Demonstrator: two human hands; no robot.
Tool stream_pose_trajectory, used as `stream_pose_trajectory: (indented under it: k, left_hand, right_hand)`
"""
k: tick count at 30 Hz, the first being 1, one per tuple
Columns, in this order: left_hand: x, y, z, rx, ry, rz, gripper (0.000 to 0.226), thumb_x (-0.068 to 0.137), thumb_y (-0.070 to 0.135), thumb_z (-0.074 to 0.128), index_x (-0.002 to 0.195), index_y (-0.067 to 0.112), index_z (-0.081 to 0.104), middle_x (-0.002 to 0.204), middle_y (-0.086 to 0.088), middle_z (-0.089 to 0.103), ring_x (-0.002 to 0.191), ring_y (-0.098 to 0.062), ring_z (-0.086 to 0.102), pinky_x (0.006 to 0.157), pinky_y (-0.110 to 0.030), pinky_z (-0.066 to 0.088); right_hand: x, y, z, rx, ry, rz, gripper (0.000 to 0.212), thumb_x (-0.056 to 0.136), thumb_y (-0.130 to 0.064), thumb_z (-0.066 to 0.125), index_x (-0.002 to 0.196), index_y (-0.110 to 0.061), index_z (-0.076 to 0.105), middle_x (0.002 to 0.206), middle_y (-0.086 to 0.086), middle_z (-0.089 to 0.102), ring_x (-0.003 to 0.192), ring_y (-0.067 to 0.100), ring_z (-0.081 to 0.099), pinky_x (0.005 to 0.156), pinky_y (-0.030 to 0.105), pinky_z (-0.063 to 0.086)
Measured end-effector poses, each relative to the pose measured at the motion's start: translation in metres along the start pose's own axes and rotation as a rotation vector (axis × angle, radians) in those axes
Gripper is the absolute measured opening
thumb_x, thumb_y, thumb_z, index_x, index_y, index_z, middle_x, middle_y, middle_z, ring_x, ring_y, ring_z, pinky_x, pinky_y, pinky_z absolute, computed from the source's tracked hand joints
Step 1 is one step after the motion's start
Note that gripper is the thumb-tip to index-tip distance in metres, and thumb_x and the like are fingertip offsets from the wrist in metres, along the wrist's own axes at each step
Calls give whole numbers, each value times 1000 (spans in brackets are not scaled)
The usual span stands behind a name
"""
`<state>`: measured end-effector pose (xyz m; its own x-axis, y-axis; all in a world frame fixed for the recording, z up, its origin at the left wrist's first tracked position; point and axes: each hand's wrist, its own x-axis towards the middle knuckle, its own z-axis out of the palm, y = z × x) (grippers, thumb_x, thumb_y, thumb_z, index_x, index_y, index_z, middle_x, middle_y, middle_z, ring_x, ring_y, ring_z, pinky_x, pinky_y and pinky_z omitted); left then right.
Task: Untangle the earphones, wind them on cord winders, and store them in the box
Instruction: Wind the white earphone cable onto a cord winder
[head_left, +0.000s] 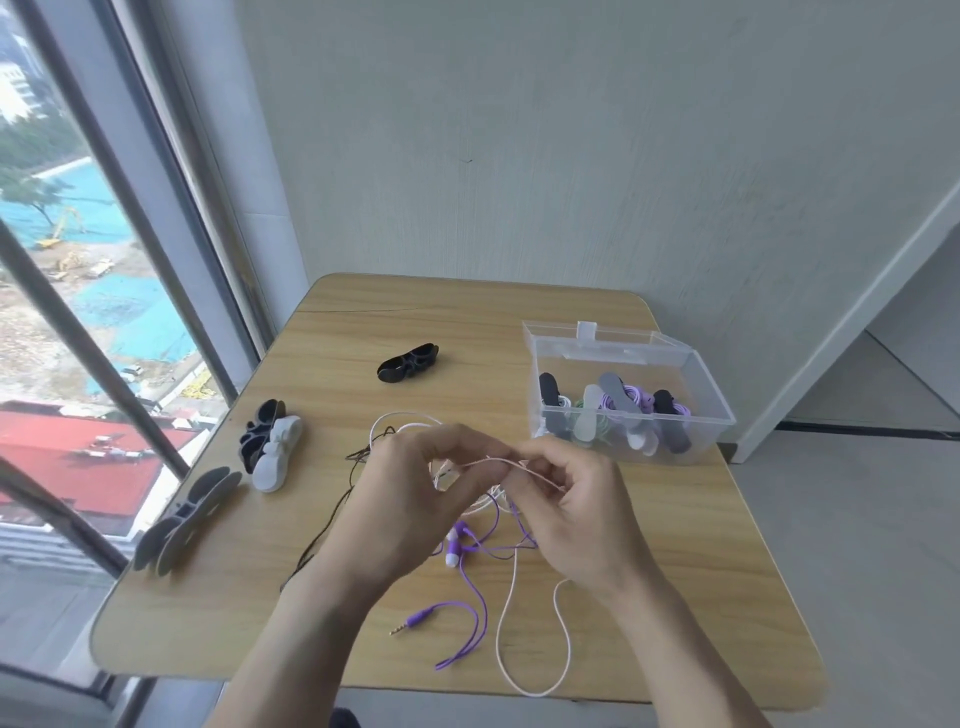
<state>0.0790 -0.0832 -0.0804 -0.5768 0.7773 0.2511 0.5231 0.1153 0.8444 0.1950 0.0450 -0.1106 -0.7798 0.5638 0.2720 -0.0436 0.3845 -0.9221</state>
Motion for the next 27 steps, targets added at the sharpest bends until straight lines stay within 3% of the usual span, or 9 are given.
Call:
stream_pose_trajectory:
  k: [2,5,10,12,14,16,19,23,27]
  left_hand:
    - [0,-6,-4,66,29,-47,16,80,26,82,92,34,75,80,21,71,86,3,63,73,-7,41]
    - [1,-23,-8,281,-18,-77,25,77,24,84,96,37,74,95,20,68,91,0,60,78,-15,42]
    - [2,-29,-6,279,72,-74,6,87,21,75,87,27,75,81,17,67,79,2,59,65,-5,37]
    - [1,-28,-3,250,87,-81,8,91,24,69,84,27,73,77,17,68,82,5,58,66,-5,37]
    - [0,-24,-1,205,86,-98,10,94,26,64,84,27,66,79,19,67,84,3,58,69,-8,39]
    - [0,-20,1,119,56,-109,13,96,26,60,84,26,62,77,18,69,78,-3,62,66,-13,42]
    - [-1,-13,4,-20,25,-129,15,96,27,60,82,25,63,67,2,68,64,-16,63,59,-28,48]
    - [1,-17,-2,51,70,-118,21,91,34,69,75,22,64,62,-4,60,52,-11,47,50,-19,37]
    - [3,-22,-6,226,128,-103,53,95,53,45,65,12,57,52,12,57,52,-11,51,49,-20,36]
  right_hand:
    - [1,-1,-2,37,70,8,12,90,-27,69,86,-19,76,57,15,53,56,13,44,53,35,36]
    - [6,-3,-11,182,218,76,29,90,-28,61,75,-5,69,47,-6,37,45,9,30,46,23,27]
    - [13,-3,-24,639,61,315,58,89,-56,40,114,-13,70,69,11,62,41,8,14,41,17,13]
    - [14,-2,-23,617,-22,355,71,88,-66,32,125,-16,65,91,14,70,43,11,19,40,18,17]
    - [13,-2,-21,583,-109,382,81,86,-72,25,116,-12,70,102,14,71,48,17,37,41,22,30]
    - [11,-4,-18,628,-179,404,88,83,-75,22,97,-6,75,100,17,70,65,28,56,47,31,40]
    - [11,-8,-17,768,-274,388,98,84,-78,20,95,4,72,99,27,67,84,34,63,60,38,49]
    - [12,-8,-23,862,-278,402,94,76,-86,29,82,-1,68,83,24,67,80,35,58,67,42,44]
    - [13,-9,-27,815,-208,416,62,61,-64,75,76,-4,68,71,17,57,56,18,45,64,32,36]
